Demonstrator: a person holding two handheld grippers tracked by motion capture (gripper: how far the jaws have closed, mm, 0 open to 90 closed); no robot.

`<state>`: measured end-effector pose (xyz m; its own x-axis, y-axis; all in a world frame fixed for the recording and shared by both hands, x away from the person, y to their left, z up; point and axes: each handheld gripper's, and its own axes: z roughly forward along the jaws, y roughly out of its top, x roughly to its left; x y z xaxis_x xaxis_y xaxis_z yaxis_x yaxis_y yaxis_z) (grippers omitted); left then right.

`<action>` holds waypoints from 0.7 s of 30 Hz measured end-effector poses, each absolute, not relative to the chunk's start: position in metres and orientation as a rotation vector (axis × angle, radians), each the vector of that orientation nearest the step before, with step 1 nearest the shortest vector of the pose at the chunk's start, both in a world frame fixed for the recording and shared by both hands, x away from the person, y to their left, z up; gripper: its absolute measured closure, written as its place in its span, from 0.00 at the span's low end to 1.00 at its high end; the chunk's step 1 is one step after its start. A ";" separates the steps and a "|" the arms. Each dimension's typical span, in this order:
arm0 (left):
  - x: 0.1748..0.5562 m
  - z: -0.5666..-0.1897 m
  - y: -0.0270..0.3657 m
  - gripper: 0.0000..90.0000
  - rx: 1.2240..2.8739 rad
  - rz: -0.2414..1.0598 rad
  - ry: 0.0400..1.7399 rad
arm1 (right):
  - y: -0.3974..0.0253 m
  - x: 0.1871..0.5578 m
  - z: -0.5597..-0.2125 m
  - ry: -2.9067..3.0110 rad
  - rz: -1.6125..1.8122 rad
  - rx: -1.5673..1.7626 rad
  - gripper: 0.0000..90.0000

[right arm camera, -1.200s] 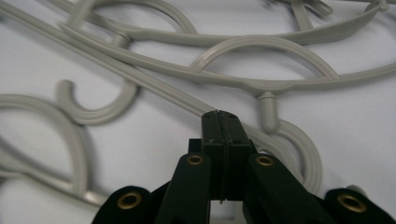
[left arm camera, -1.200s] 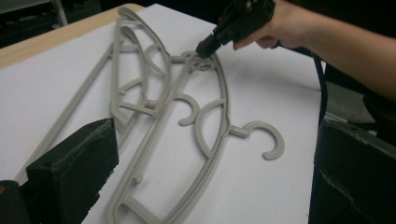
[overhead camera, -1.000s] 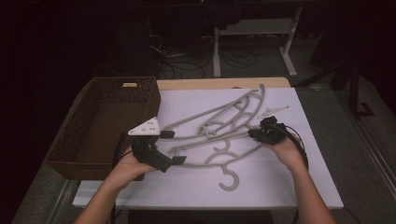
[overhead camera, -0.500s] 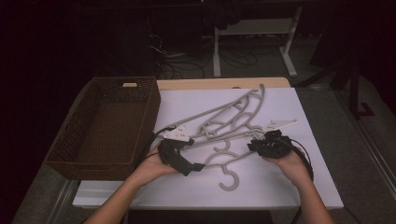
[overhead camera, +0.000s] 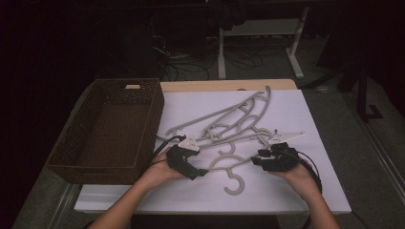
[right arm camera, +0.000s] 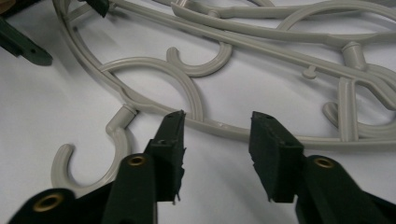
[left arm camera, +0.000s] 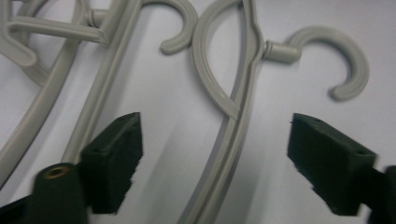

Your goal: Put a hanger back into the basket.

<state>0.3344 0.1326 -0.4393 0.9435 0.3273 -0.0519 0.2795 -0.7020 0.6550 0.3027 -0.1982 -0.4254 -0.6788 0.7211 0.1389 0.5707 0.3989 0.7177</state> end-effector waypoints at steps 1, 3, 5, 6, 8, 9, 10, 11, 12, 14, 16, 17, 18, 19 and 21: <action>0.334 -0.439 0.133 0.26 2.389 0.089 0.426 | -0.198 0.303 -0.425 2.459 1.144 1.151 0.58; 0.334 -0.442 0.130 0.31 2.409 0.084 0.402 | -0.197 0.304 -0.427 2.460 1.141 1.144 0.54; 0.334 -0.442 0.129 0.43 2.424 0.061 0.367 | -0.196 0.304 -0.428 2.463 1.137 1.138 0.53; 0.334 -0.441 0.126 0.43 2.448 0.075 0.343 | -0.196 0.304 -0.428 2.462 1.137 1.136 0.53; 0.333 -0.440 0.123 0.47 2.463 0.084 0.320 | -0.197 0.304 -0.428 2.458 1.136 1.147 0.53; 0.333 -0.440 0.123 0.48 2.463 0.084 0.320 | -0.197 0.304 -0.428 2.458 1.136 1.147 0.53; 0.333 -0.440 0.122 0.48 2.465 0.081 0.315 | -0.197 0.304 -0.428 2.455 1.136 1.146 0.53; 0.333 -0.440 0.122 0.51 2.468 0.079 0.312 | -0.198 0.304 -0.428 2.453 1.137 1.146 0.53; 0.335 -0.439 0.121 0.54 2.478 0.082 0.300 | -0.199 0.305 -0.428 2.453 1.136 1.148 0.53; 0.336 -0.439 0.120 0.57 2.481 0.077 0.291 | -0.199 0.305 -0.428 2.453 1.134 1.148 0.53; 0.337 -0.439 0.117 0.62 2.498 0.071 0.274 | -0.200 0.305 -0.429 2.451 1.136 1.151 0.54; 0.337 -0.439 0.117 0.63 2.498 0.071 0.274 | -0.200 0.305 -0.429 2.451 1.136 1.151 0.54; 0.337 -0.441 0.115 0.64 2.508 0.063 0.270 | -0.200 0.305 -0.429 2.451 1.136 1.153 0.54; 0.337 -0.441 0.115 0.66 2.508 0.063 0.270 | -0.200 0.305 -0.429 2.451 1.136 1.153 0.54; 0.337 -0.444 0.114 0.67 2.533 0.067 0.261 | -0.200 0.305 -0.428 2.449 1.138 1.151 0.54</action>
<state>0.3371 0.1142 -0.4435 0.9796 0.2007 -0.0099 0.1715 -0.8092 0.5619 0.3052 -0.2005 -0.4284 -0.6746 0.7266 0.1301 0.5681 0.3986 0.7199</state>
